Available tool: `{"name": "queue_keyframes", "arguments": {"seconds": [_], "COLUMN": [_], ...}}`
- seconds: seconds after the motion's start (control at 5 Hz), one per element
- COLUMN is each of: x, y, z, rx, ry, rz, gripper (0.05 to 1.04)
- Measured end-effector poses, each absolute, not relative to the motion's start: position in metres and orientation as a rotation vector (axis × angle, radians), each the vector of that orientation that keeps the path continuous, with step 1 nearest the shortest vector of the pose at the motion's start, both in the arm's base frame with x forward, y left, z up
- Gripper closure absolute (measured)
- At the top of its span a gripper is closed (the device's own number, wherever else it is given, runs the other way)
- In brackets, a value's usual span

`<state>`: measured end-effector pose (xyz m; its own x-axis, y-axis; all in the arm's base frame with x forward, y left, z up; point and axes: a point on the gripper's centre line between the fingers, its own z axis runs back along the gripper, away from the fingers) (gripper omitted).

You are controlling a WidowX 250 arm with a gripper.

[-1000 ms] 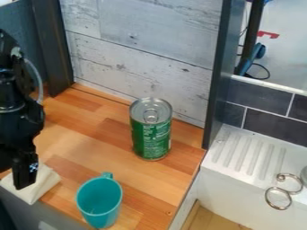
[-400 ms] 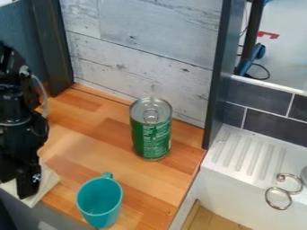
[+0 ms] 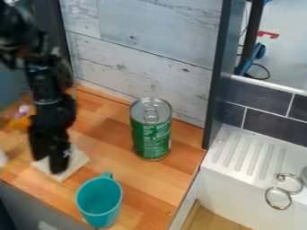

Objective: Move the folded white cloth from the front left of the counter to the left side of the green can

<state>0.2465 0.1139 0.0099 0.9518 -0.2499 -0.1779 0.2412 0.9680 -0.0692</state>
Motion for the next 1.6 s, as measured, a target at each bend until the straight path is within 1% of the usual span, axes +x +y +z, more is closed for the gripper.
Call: {"name": "queue_keyframes", "arguments": {"seconds": [0.2, 0.4, 0.6, 0.8, 1.0, 1.2, 1.4, 1.6], "x": [0.279, 0.307, 0.327, 0.339, 0.341, 0.341, 0.334, 0.298], "y": [0.099, 0.098, 0.101, 0.113, 0.118, 0.124, 0.123, 0.120], "z": [0.010, 0.011, 0.011, 0.012, 0.014, 0.049, 0.079, 0.104], "rx": [-0.050, -0.061, -0.075, -0.087, -0.084, -0.028, -0.009, -0.039], "ry": [0.172, 0.138, 0.106, 0.069, 0.057, 0.010, -0.034, 0.044], "rz": [-0.277, -0.237, -0.185, -0.117, -0.079, -0.067, -0.072, -0.107], "gripper": [0.083, 0.083, 0.083, 0.083, 0.083, 0.083, 0.083, 0.083]}}
